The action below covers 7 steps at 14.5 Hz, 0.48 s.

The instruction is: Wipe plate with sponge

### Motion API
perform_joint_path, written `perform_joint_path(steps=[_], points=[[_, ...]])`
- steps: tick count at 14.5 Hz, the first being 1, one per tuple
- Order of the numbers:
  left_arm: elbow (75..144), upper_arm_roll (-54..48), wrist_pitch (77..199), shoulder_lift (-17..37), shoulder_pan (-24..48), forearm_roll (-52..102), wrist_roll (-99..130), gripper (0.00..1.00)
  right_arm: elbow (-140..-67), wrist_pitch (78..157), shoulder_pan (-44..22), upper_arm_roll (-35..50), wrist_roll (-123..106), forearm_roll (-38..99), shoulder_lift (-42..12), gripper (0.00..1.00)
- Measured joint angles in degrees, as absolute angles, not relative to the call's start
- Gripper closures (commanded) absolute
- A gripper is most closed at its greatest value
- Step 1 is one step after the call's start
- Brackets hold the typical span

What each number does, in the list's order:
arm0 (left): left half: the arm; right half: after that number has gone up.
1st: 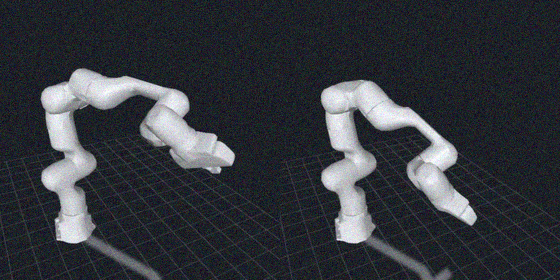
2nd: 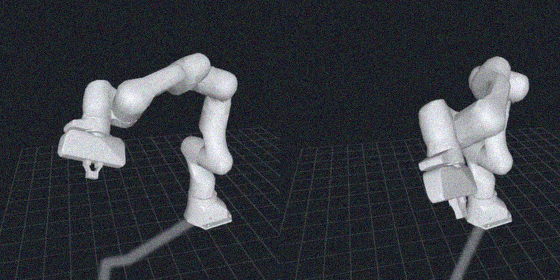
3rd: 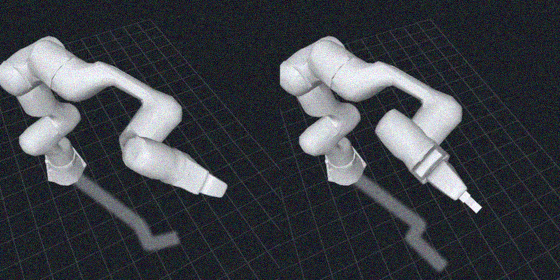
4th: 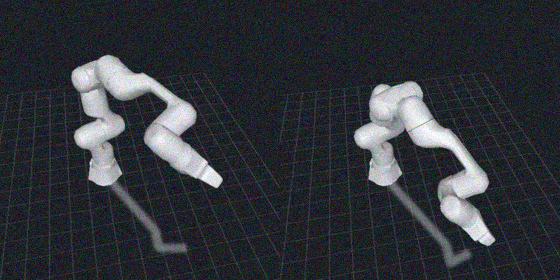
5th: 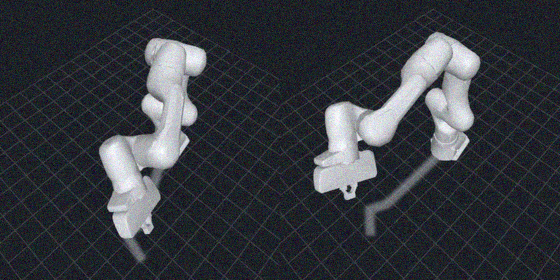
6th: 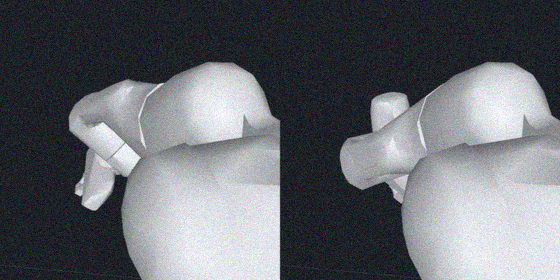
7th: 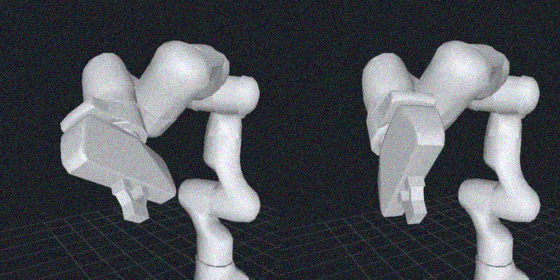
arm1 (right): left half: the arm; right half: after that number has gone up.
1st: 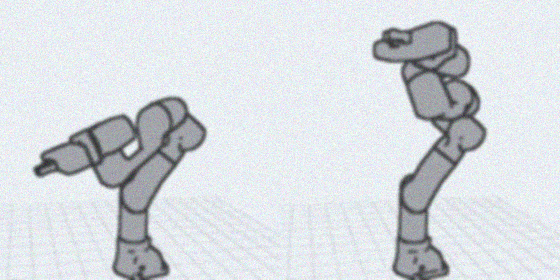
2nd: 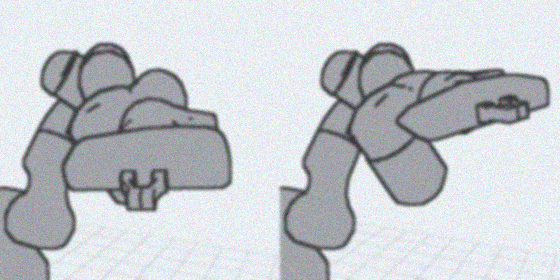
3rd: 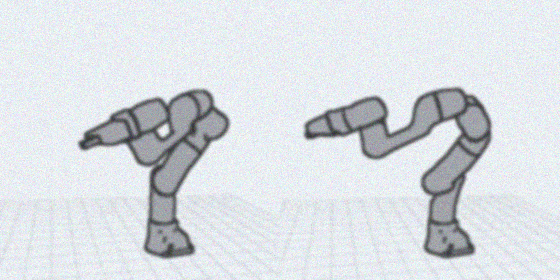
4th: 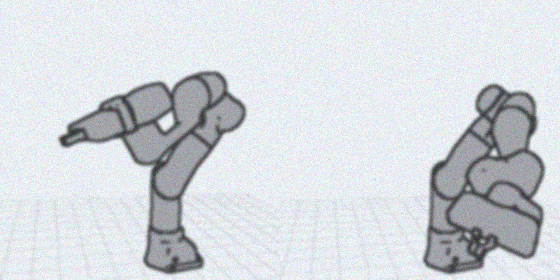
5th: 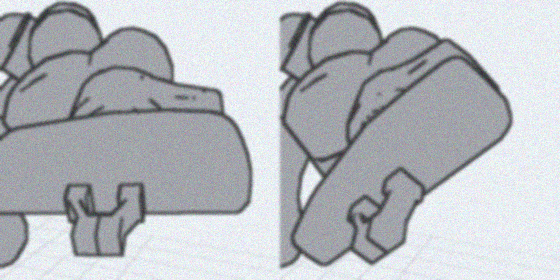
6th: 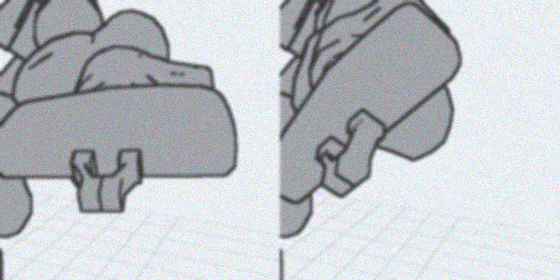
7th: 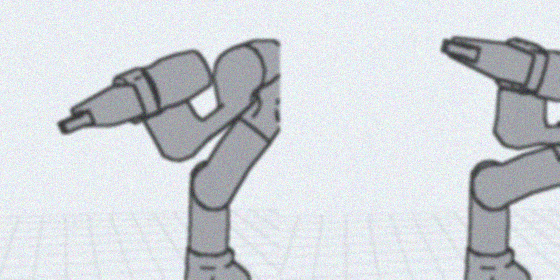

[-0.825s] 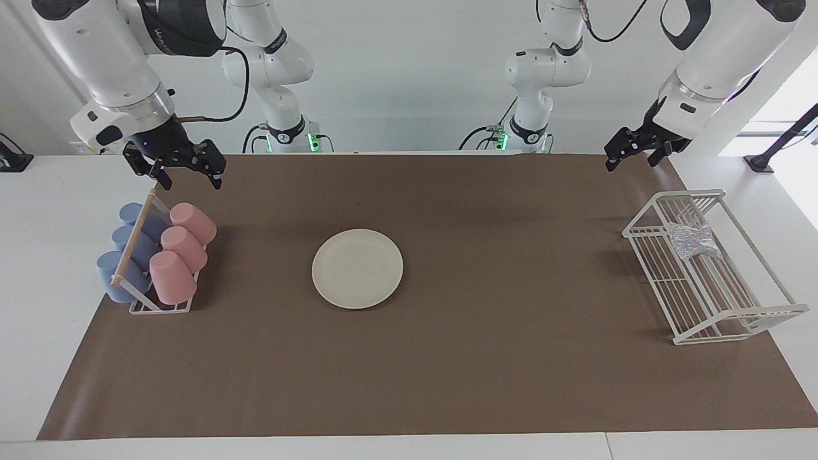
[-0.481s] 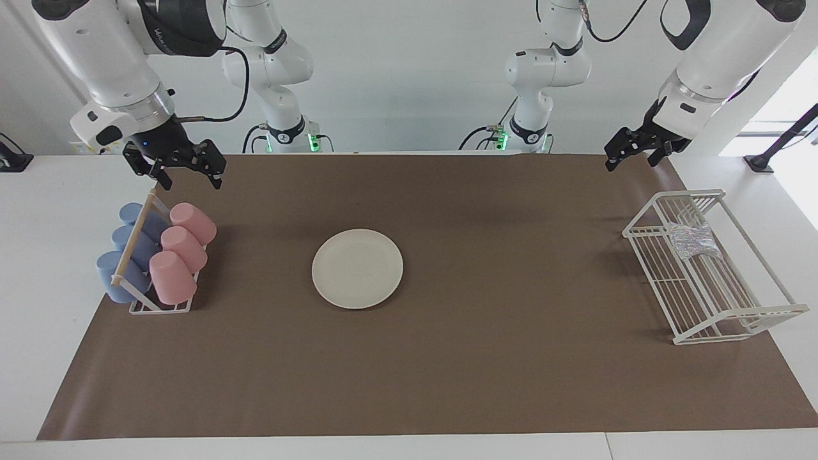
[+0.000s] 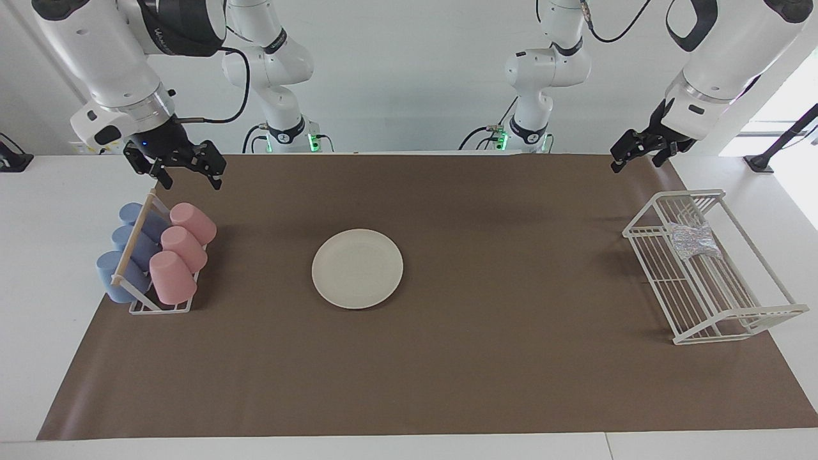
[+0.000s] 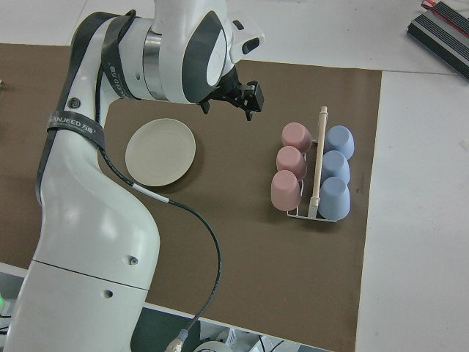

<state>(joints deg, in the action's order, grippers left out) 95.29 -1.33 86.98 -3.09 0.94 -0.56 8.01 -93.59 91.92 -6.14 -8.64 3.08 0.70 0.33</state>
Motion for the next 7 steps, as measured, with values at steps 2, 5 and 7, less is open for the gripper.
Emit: perform_joint_path(steps=[2,5,7], points=[[97.30,-1.75,88.42,-2.98,1.25,-6.53,8.81,0.00,-93.58,90.98,-6.16,-8.57,6.80,0.70,0.33,0.00],[100.40,-2.26,91.66,-1.31,2.64,-15.84,9.70,0.00,-93.58,89.92,-6.19,-8.52,13.76,0.71,0.33,0.00],[101.94,-2.39,94.49,1.33,3.17,-22.27,11.24,0.00,-93.58,89.69,-6.21,-8.51,20.15,0.72,0.33,0.00]])
